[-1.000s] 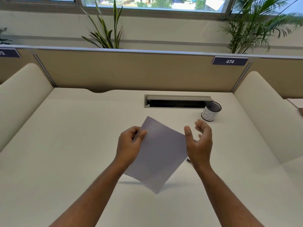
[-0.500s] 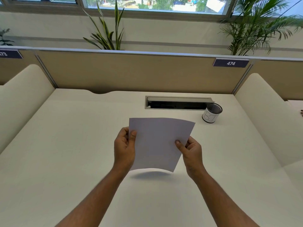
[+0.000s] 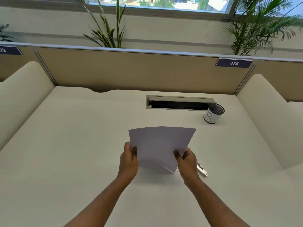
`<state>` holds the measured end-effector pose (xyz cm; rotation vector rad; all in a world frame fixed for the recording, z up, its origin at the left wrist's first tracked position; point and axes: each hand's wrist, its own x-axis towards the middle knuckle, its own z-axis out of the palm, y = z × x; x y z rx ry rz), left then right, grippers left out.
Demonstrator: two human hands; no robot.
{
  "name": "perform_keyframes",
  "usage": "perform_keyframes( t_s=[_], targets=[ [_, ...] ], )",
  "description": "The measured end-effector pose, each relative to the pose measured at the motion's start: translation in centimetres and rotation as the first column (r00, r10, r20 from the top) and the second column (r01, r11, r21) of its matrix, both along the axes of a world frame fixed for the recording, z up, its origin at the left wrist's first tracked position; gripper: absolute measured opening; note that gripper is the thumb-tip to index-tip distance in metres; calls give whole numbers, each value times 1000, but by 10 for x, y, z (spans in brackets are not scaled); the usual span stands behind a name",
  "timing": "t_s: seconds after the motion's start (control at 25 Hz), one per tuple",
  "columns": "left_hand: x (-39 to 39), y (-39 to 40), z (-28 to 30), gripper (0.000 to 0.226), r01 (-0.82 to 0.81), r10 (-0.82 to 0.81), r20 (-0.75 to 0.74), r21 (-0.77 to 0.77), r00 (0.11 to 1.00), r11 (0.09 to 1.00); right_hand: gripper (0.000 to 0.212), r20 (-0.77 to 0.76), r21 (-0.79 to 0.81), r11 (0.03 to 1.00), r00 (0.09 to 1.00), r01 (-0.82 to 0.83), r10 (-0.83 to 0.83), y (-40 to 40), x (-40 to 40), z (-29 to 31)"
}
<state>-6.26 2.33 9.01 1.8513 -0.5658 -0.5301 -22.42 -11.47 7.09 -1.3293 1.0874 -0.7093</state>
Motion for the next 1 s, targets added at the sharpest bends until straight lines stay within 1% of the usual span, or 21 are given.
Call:
perform_keyframes(
  t_s=[0.08, 0.16, 0.2, 0.28, 0.44, 0.6, 0.76, 0.88, 1.0],
  targets=[
    [13, -7, 0, 16, -2, -3, 56, 86, 998, 996, 16, -18, 32, 999, 1000, 16, -15, -11, 6, 0],
    [30, -16, 2, 18, -25, 10, 124, 118, 992, 993, 11, -34, 55, 998, 999, 12, -11, -22, 15, 3],
    [39, -21, 4, 17, -38, 21, 134, 124, 991, 992, 11, -36, 72, 997, 999, 5, -2, -27, 20, 5],
    [57, -30, 6, 18, -60, 45, 105, 149, 993, 987, 12, -46, 96, 995, 999, -7, 12, -35, 34, 7],
    [90, -41, 4, 22, -84, 88, -6, 216, 996, 973, 11, -48, 148, 989, 999, -11, 18, -45, 66, 12],
    [117, -47, -1, 21, -92, 109, -46, 280, 993, 956, 12, -40, 182, 983, 999, -2, 10, -58, 101, 14],
    [152, -60, -7, 20, -105, 123, -36, 323, 992, 940, 12, -121, 173, 985, 993, 7, 14, -73, 139, 5],
    [188, -74, -12, 23, -108, 132, -46, 353, 990, 929, 28, -195, 156, 988, 980, -2, 33, -89, 170, -2],
    [227, -89, -22, 23, -118, 148, -51, 373, 988, 920, 27, -266, 126, 991, 962, -34, 67, -108, 201, -14]
  ],
)
